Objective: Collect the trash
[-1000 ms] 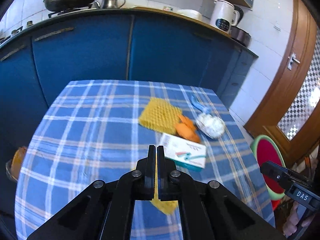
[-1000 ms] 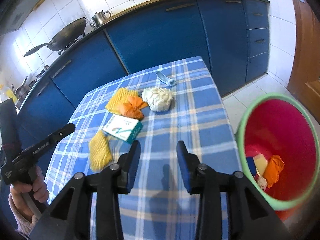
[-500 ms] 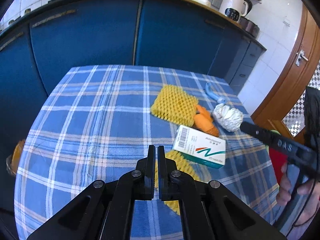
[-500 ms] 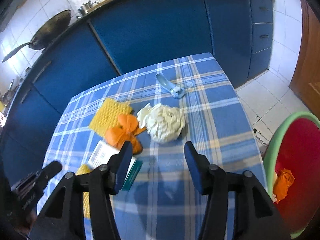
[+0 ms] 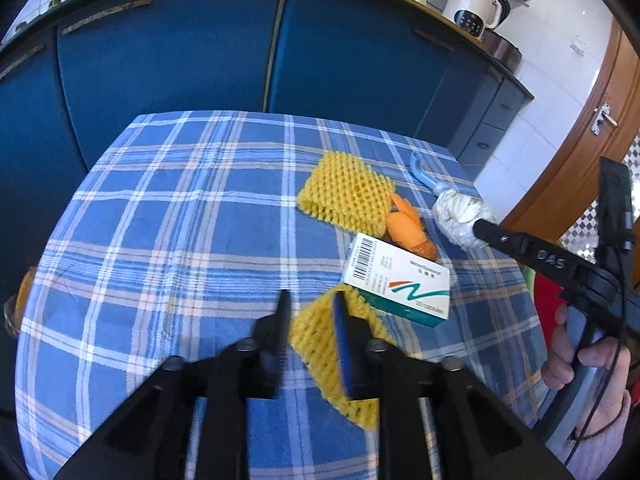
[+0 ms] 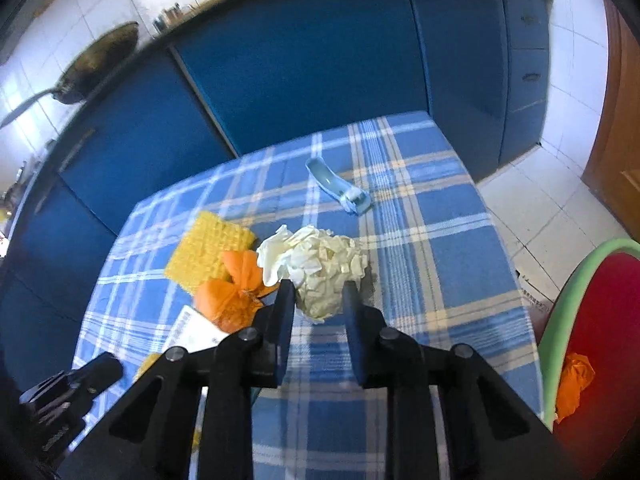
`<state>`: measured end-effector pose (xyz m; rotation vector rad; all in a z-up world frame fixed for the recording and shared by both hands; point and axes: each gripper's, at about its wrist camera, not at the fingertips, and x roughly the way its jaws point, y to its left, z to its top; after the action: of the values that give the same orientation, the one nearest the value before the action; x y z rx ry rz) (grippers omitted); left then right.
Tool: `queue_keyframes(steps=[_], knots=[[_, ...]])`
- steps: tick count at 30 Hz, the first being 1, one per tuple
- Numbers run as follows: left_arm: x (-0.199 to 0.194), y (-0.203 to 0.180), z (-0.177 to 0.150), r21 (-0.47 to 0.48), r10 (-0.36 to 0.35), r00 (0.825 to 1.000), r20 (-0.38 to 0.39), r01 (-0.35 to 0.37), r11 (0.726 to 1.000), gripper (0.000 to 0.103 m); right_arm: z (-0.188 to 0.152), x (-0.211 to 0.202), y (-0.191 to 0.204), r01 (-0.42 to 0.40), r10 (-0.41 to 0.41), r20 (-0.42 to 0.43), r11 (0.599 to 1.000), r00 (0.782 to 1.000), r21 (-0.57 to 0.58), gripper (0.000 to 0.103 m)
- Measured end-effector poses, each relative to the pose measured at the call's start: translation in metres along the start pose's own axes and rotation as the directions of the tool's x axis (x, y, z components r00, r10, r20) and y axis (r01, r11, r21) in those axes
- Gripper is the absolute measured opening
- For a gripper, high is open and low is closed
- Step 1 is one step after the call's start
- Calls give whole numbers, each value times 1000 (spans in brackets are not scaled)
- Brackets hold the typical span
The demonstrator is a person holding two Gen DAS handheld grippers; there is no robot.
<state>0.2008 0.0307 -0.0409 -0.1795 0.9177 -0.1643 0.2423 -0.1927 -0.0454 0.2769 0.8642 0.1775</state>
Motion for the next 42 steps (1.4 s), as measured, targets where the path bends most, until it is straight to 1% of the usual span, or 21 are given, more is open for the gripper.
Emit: queue_keyframes(steps=[1, 2, 6, 10, 15, 19, 21, 23, 25, 26, 30, 31, 34, 37, 42], knots=[[0, -1, -1, 2, -5, 1000, 0, 5, 1000, 41, 0, -6, 0, -6, 6, 12, 1000, 1000, 0, 27], [0, -3, -2, 7, -11, 1000, 1, 11, 1000, 45, -2, -15, 0, -17, 17, 28, 1000, 999, 2, 26], [2, -11, -6, 29, -21, 1000, -15, 21, 999, 47, -10, -47, -1, -45, 44, 67, 999, 997, 5, 27], [10, -19, -12, 42, -32, 998, -50, 35, 999, 47, -25, -70, -5, -50, 50, 76, 999, 996, 1, 27], [22, -24, -21, 32, -10, 996, -85, 13, 999, 47, -48, -93, -14, -52, 51, 79, 998, 996, 17, 27], [21, -29, -26, 65, 19, 998, -63, -15, 998, 47, -63, -107, -21, -55, 53, 84, 998, 995, 27, 27], [21, -30, -28, 73, 27, 998, -52, -24, 997, 44, -69, -112, -23, -48, 45, 83, 998, 996, 29, 27], [20, -30, -29, 72, 42, 998, -38, -39, 997, 30, -74, -116, -24, -39, 36, 88, 999, 995, 28, 27], [19, -27, -29, 61, 42, 999, -25, -41, 997, 20, -78, -120, -25, -31, 29, 93, 999, 995, 24, 27], [19, -25, -29, 56, 40, 999, -22, -39, 998, 16, -80, -122, -25, -29, 27, 93, 999, 995, 23, 27], [16, -17, -30, 22, 22, 1000, -11, -22, 1000, 8, -87, -123, -25, -34, 32, 85, 999, 996, 24, 27], [15, -16, -30, 16, 18, 1000, -8, -18, 1000, 2, -88, -123, -25, -34, 32, 83, 999, 996, 26, 27], [9, -13, -32, -4, 1, 1000, 4, -1, 1000, 0, -91, -123, -25, -37, 35, 78, 999, 996, 30, 27], [-1, -11, -34, -9, 1, 1000, 31, -1, 1000, 0, -93, -124, -25, -40, 37, 82, 999, 996, 29, 27], [-26, -7, -36, -23, -25, 996, 82, 27, 999, 0, -95, -127, -26, -44, 41, 88, 998, 995, 33, 27]])
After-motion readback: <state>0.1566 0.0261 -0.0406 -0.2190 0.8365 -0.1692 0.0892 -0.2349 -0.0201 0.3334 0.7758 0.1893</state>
